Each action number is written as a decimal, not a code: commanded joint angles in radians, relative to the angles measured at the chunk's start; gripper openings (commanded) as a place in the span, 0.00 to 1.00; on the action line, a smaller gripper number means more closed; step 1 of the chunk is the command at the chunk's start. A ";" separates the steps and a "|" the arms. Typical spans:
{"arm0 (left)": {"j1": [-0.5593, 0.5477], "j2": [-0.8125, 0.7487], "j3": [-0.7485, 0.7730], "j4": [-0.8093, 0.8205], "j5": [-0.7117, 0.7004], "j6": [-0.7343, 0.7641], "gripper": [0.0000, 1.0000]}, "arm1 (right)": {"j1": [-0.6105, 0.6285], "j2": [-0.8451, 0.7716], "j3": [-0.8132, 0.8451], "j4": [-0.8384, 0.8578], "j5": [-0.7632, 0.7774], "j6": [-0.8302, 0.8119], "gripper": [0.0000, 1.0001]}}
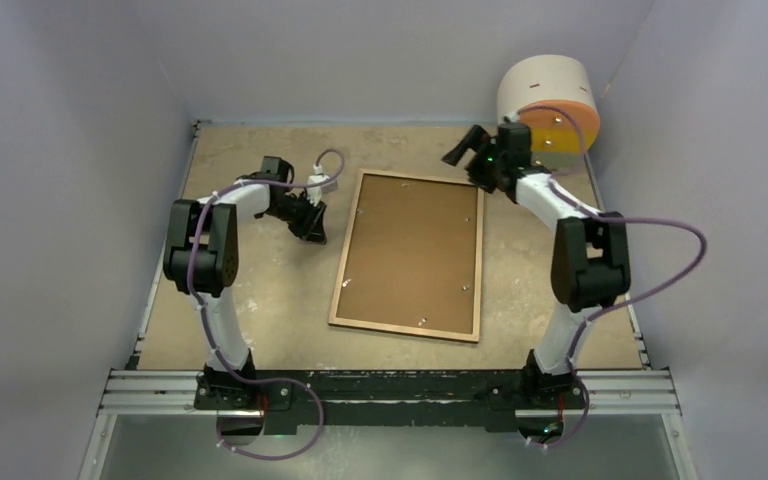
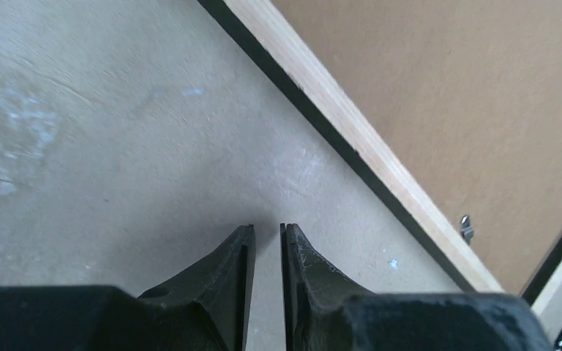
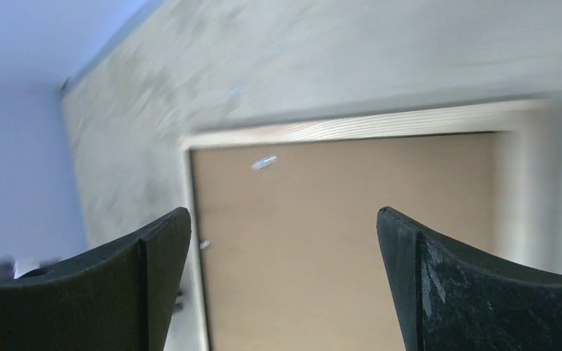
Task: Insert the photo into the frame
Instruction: Install the photo frame at the center of the board, then adjust the photo frame at the center of the board.
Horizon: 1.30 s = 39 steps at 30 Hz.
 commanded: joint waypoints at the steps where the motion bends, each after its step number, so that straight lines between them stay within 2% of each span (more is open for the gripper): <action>1: -0.051 -0.062 -0.082 0.033 -0.091 0.089 0.23 | -0.095 -0.125 -0.168 -0.092 0.240 -0.006 0.99; 6: -0.100 -0.085 -0.166 0.071 -0.163 0.132 0.23 | -0.131 -0.118 -0.247 -0.100 0.293 -0.017 0.99; 12: -0.129 -0.123 -0.234 0.066 -0.189 0.175 0.24 | -0.115 0.019 -0.187 -0.066 0.186 -0.055 0.99; 16: -0.180 -0.155 -0.288 0.067 -0.190 0.185 0.24 | -0.037 0.101 -0.068 -0.093 0.124 -0.078 0.99; 21: -0.250 -0.174 -0.305 0.059 -0.168 0.176 0.25 | 0.106 0.283 0.236 -0.179 0.023 -0.092 0.99; 24: -0.276 -0.190 -0.286 0.017 -0.131 0.180 0.27 | 0.210 0.430 0.499 -0.260 -0.050 -0.098 0.99; 28: -0.292 -0.237 -0.235 -0.112 -0.068 0.243 0.38 | 0.324 0.674 0.957 -0.396 -0.188 -0.131 0.99; 30: -0.292 -0.272 -0.205 -0.204 -0.055 0.289 0.43 | 0.353 0.741 1.085 -0.440 -0.248 -0.139 0.99; 32: -0.291 -0.311 -0.180 -0.271 -0.060 0.333 0.48 | 0.360 0.716 1.047 -0.423 -0.245 -0.155 0.99; 36: -0.285 -0.376 -0.146 -0.380 -0.097 0.398 0.52 | 0.335 0.517 0.781 -0.281 -0.150 -0.210 0.99; 39: -0.259 -0.393 -0.098 -0.480 -0.089 0.455 0.54 | 0.309 0.386 0.665 -0.220 -0.091 -0.260 0.99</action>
